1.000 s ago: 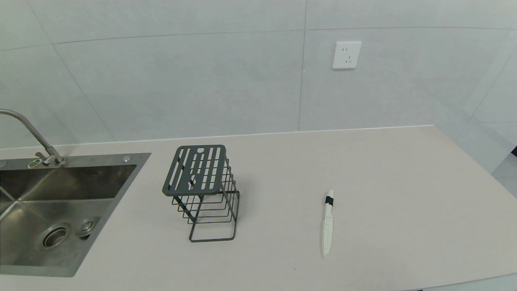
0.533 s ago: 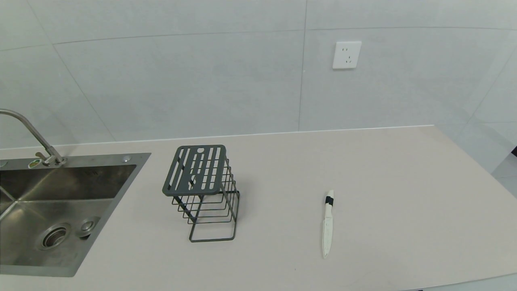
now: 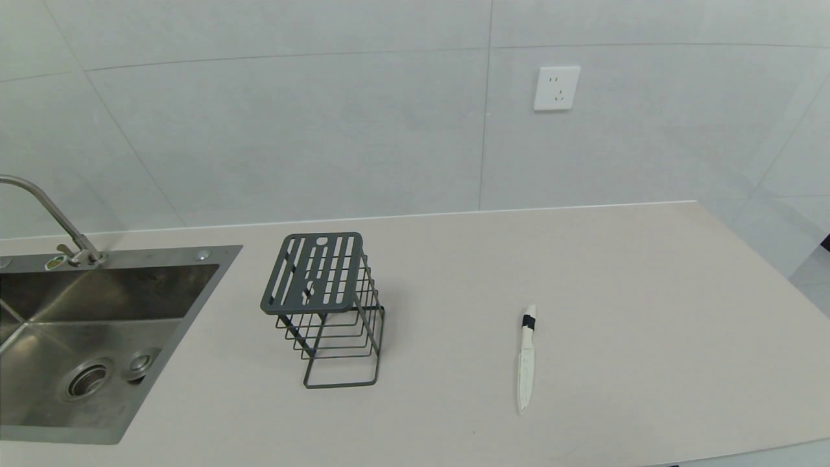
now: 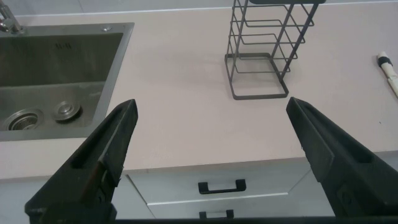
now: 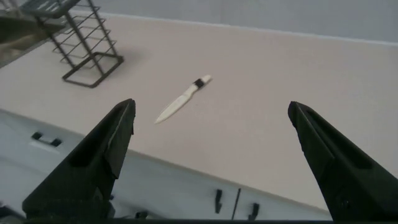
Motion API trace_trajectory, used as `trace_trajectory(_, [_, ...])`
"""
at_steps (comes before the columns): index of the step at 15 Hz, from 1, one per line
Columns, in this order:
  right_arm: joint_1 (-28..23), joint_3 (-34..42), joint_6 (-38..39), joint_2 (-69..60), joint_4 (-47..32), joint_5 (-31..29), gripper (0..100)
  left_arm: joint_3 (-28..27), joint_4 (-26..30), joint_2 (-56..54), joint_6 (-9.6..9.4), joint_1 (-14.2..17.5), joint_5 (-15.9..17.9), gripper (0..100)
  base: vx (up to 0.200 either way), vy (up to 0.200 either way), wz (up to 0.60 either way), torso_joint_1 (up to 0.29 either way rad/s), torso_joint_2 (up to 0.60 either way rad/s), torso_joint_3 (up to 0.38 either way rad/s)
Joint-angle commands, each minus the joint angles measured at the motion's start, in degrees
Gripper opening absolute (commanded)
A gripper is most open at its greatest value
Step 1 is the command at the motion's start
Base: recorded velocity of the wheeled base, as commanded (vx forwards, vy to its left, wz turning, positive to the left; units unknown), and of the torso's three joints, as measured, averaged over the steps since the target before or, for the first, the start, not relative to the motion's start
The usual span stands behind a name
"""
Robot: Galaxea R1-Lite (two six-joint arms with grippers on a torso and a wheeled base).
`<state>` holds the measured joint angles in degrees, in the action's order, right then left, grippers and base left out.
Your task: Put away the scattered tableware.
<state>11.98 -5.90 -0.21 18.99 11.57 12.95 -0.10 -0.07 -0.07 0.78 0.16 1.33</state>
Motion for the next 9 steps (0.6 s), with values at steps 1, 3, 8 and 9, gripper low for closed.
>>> trace_trajectory(1, [3.40, -2.63, 2.14, 10.89, 0.03, 0.41, 100, 0.01, -0.01, 0.07, 0.01, 0.02, -0.01, 100, 0.000, 0.000, 0.00, 0.000, 0.00, 0.000])
trace_trajectory(3, [3.57, -4.30, 2.40, 15.90, 0.12, 2.61, 100, 0.01, -0.01, 0.07, 0.01, 0.02, -0.01, 100, 0.000, 0.000, 0.00, 0.000, 0.00, 0.000])
trace_trajectory(8, [3.75, -8.87, -0.06, 29.26, 0.38, 5.25, 100, 0.01, -0.01, 0.07, 0.01, 0.02, -0.01, 100, 0.000, 0.000, 0.00, 0.000, 0.00, 0.000])
trace_trajectory(9, [3.75, -9.57, -2.96, 32.42, 0.38, 5.33, 100, 0.01, -0.01, 0.07, 0.01, 0.02, -0.01, 100, 0.000, 0.000, 0.00, 0.000, 0.00, 0.000])
